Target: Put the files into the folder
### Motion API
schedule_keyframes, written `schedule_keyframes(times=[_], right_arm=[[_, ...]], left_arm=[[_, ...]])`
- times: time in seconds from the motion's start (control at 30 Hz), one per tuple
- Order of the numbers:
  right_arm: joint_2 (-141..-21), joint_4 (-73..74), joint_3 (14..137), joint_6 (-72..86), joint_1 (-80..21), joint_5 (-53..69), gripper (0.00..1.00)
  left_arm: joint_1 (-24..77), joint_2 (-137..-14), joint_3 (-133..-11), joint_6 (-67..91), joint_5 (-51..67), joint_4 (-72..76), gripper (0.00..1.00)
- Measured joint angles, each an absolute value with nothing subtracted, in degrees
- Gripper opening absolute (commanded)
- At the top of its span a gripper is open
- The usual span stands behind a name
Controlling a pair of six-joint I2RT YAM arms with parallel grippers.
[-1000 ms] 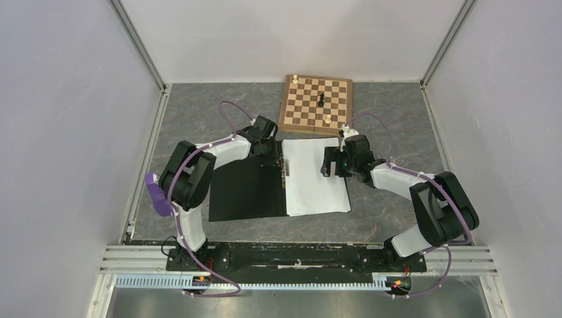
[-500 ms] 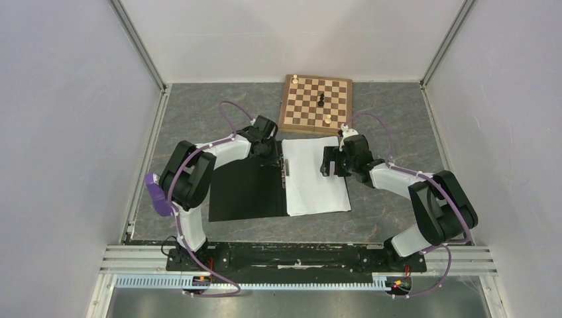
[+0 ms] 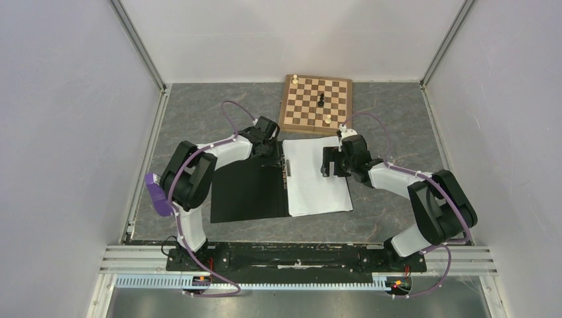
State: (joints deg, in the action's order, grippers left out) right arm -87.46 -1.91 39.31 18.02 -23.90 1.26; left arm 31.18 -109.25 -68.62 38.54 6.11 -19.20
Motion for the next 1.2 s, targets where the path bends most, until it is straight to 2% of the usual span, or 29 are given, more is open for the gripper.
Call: schedule_keyframes(times=[0.53, 1.2], right_arm=[[-82.39, -0.97, 34.54, 17.80, -24.10, -2.68, 0.90], [-82.52, 7.05, 37.39, 16.91, -24.53, -6.96, 0.98]], left_arm=[[35.79, -109.23, -67.81, 38.59, 5.96, -16.97, 0.02], [36.71, -109.23, -68.45, 38.39, 5.78, -18.41, 0.02]])
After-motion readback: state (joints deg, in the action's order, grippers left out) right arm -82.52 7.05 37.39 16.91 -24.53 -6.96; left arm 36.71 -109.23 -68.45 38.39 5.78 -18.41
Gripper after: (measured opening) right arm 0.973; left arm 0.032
